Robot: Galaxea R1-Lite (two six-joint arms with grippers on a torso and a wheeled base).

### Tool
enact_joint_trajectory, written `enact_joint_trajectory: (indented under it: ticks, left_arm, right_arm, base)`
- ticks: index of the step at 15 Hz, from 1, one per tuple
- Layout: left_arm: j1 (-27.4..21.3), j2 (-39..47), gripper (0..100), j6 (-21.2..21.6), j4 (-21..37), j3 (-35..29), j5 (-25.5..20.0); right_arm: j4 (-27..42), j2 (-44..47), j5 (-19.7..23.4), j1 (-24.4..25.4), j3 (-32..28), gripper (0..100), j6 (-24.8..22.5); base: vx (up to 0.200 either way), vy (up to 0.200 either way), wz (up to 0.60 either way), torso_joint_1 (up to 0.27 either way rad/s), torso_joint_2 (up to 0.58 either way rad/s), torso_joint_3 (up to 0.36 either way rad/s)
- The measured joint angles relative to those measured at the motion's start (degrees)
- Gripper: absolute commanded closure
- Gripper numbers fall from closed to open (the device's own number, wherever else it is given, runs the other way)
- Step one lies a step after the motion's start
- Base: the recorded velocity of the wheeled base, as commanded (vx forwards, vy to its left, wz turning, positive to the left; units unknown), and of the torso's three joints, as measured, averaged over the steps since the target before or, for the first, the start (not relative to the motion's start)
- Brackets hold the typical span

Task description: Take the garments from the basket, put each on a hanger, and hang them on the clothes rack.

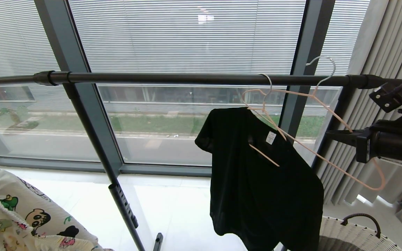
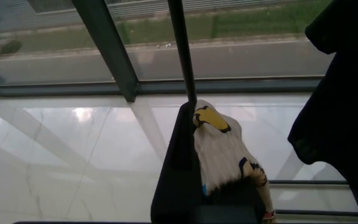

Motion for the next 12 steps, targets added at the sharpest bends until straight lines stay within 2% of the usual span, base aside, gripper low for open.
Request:
enact_joint_trajectory:
  ticks: [7,12]
  left_arm:
    - [0.01,-0.01,100,0.00,0.02,-0.06,0.49]
    - [0.09,0.02,100,0.05,0.02,-0.41,0.51]
  right_arm:
    - [0.24,-12.46,-2.99,-0.83,12.54,100,-0.07]
    - [0.33,-18.83,-4.29,-2.49,16.27,100,2.17]
  base:
    - [0.000,0.000,0.00,0.000,0.00,0.000]
    - [0.000,0.000,0.00,0.000,0.00,0.000]
